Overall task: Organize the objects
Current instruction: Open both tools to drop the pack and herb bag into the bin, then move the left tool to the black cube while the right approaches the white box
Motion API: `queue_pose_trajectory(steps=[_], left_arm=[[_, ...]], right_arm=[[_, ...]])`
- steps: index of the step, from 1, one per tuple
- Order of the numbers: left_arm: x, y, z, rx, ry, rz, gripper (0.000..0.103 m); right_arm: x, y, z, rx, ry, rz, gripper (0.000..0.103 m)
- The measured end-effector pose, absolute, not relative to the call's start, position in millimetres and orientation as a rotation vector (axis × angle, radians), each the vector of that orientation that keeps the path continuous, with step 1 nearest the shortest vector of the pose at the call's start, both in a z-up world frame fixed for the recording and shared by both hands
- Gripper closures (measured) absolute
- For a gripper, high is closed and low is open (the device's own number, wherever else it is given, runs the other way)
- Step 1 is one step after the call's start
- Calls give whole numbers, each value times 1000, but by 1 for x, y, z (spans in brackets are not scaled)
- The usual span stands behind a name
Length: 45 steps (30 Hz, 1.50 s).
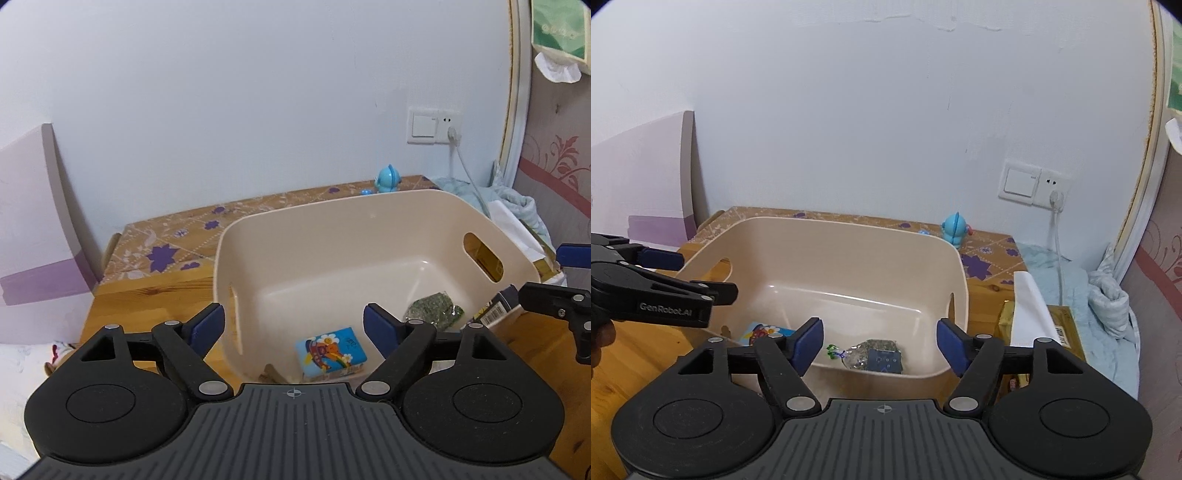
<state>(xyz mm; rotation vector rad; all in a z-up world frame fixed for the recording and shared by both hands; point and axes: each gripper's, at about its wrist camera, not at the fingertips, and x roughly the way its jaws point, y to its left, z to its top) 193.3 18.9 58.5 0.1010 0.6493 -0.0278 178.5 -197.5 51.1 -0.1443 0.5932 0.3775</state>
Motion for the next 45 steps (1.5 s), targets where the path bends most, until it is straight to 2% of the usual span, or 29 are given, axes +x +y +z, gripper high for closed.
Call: queue_pose_trajectory(steps=[9,13,27,45], left_arm=[[158,39,62,83,630,2,18],[146,46,56,93,634,16,18],[139,58,-1,100,780,-5,18],[162,53,-38,74,869,27,18]], right_arm=[[152,-200,57,-150,578,382,22],[145,-202,52,-140,588,381,13],[139,-209,6,-173,713,354,9],[148,-207,-47,-211,851,334,8]])
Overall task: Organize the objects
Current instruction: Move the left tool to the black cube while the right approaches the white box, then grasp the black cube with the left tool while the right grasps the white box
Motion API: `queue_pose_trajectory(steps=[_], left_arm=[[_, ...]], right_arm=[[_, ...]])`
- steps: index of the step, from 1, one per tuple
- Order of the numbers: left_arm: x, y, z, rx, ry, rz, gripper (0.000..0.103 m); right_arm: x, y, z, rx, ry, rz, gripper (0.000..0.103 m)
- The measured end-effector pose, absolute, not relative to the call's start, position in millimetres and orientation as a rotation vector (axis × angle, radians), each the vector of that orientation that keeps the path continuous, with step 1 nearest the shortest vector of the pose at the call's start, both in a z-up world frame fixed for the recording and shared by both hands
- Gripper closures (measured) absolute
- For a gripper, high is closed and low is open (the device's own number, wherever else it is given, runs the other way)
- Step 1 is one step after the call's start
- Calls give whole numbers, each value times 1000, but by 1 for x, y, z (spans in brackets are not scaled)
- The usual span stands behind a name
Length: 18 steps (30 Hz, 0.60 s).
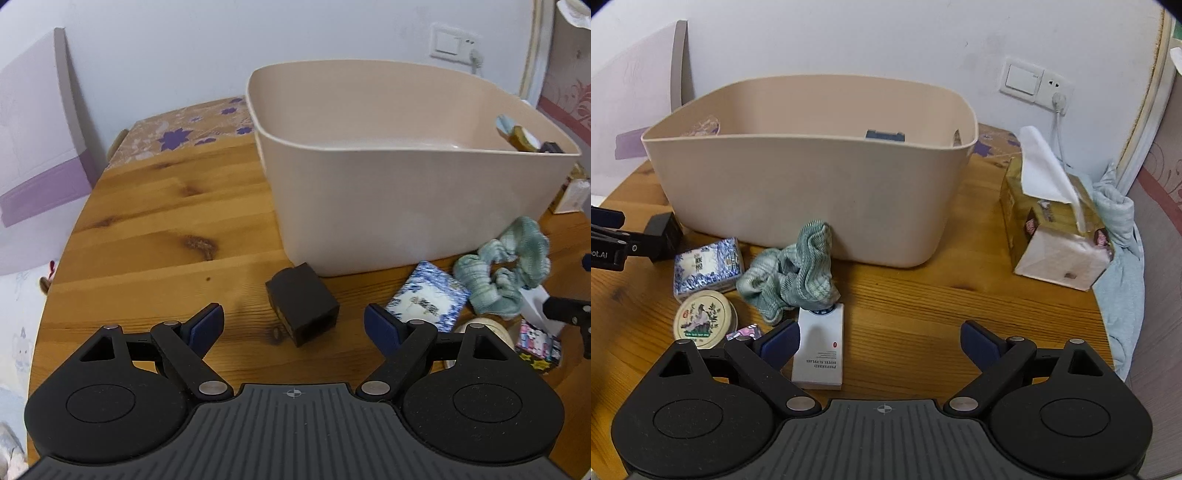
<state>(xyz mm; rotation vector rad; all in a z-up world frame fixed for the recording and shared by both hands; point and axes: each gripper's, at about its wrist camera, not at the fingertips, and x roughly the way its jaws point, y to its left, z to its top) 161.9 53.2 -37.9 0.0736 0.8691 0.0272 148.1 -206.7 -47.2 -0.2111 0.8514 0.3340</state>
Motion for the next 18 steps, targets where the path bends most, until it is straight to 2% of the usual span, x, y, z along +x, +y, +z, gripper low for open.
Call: queue_pose_trajectory(steps=[6,14,18], left_arm=[[170,59,-43,32,887,39,19],[179,62,-50,8,914,45,44],[180,62,-52,-2,915,43,48]], right_arm=[[154,-202,-57,-204,885,360,9],[157,-194,-57,-212,902,397,17],[157,-189,-59,-227,914,418,25]])
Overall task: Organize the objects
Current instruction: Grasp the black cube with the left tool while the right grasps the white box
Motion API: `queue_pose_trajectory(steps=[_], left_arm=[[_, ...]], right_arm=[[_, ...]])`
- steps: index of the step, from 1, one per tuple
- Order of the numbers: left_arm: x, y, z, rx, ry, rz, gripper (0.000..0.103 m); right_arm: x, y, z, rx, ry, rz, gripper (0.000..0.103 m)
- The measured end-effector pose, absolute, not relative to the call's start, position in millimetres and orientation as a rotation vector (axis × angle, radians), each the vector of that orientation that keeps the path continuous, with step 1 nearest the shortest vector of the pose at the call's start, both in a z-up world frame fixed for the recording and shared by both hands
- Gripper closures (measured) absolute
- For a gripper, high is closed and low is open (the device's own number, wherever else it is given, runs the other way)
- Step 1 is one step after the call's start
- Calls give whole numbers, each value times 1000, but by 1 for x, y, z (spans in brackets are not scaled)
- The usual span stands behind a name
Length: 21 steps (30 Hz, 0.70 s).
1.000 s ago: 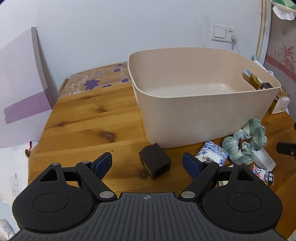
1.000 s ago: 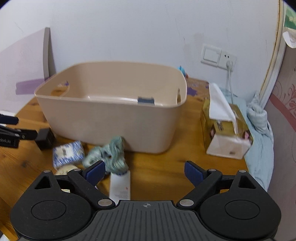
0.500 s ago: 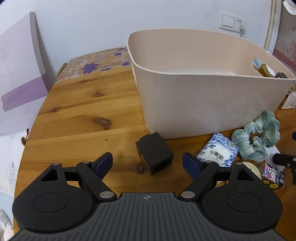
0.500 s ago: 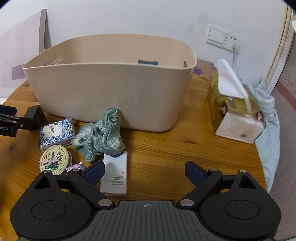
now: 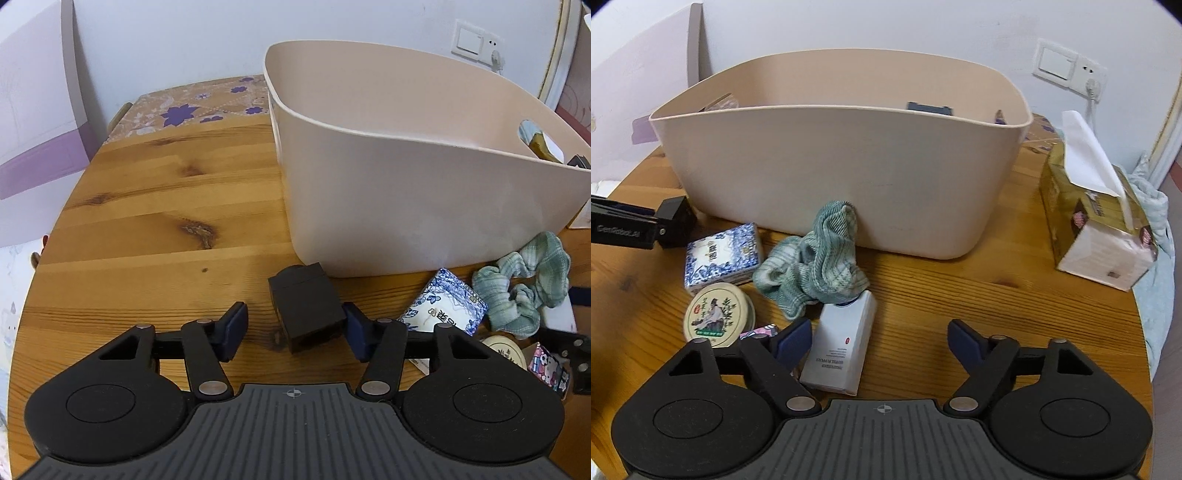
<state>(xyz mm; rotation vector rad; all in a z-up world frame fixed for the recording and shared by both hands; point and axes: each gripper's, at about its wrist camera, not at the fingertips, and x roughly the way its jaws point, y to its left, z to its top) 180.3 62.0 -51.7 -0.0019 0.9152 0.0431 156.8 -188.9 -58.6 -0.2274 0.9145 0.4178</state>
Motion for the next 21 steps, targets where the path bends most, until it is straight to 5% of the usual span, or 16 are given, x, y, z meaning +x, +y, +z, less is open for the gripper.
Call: queue_pose_trajectory(steps=[5,11,13,21], left_arm=[[181,60,-53,-2,927,25,70],[180,60,-53,-3,926,7,71],[178,61,-52,-10,926,1,71],[172,59,-51,-8,922,1,71]], right_arm=[[155,-185,-63,-243,929,428,33],[153,-186,-62,-224,930,435,54],[151,-186,-61,-215,931,436,68],[148,-191,-62,-197,927,417,71]])
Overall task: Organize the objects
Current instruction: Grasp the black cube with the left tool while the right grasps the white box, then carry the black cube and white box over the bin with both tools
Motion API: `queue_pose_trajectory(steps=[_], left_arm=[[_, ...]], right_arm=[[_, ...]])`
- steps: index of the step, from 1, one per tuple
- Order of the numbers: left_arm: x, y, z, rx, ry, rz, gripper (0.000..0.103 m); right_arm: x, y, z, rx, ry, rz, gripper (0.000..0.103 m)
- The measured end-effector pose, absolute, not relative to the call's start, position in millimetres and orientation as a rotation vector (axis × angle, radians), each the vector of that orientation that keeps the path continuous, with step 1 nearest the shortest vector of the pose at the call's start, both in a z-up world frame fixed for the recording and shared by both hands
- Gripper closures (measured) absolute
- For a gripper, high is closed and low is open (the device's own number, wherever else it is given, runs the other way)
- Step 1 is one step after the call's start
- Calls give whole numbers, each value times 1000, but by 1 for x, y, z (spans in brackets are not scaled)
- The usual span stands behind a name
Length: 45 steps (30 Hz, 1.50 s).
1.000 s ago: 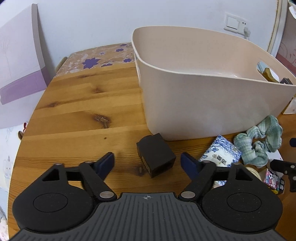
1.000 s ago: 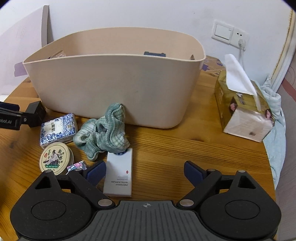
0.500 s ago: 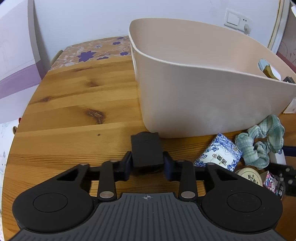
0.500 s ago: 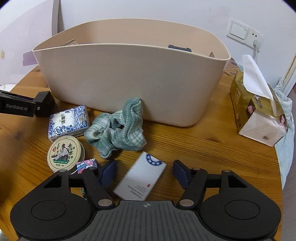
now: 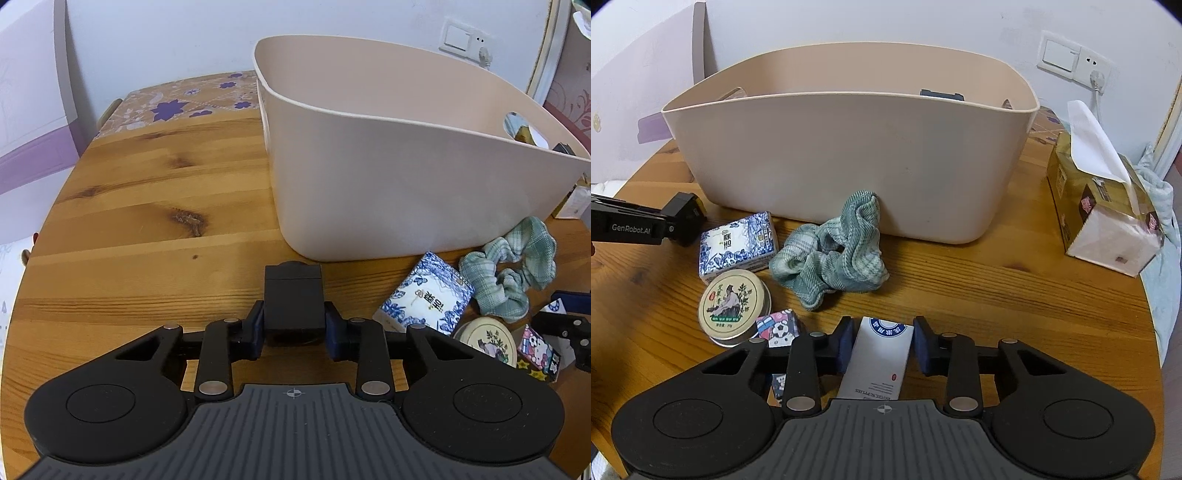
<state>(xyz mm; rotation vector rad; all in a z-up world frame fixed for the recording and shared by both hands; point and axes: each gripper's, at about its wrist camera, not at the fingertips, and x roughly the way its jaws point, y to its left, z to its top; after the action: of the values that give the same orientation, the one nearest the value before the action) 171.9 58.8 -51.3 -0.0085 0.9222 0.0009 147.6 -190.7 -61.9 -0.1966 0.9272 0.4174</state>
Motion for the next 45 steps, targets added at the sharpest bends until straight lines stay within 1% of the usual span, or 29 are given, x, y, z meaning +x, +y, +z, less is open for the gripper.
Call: queue_pose_trajectory(steps=[12,28,37,45], left_arm=[[139,53,-23,30,839,-35,71],[106,52,21,33,719,-54,71],[105,49,47,30,653,-69,71],[124,44,66,52,608,-65,71]], right_arm=[[133,-202,-38,-178,853,380,72],[120,-213,16,-140,697,384,72],[124,-217,42,-129,617,380,72],[136,-212,66,-123,547,386,72]])
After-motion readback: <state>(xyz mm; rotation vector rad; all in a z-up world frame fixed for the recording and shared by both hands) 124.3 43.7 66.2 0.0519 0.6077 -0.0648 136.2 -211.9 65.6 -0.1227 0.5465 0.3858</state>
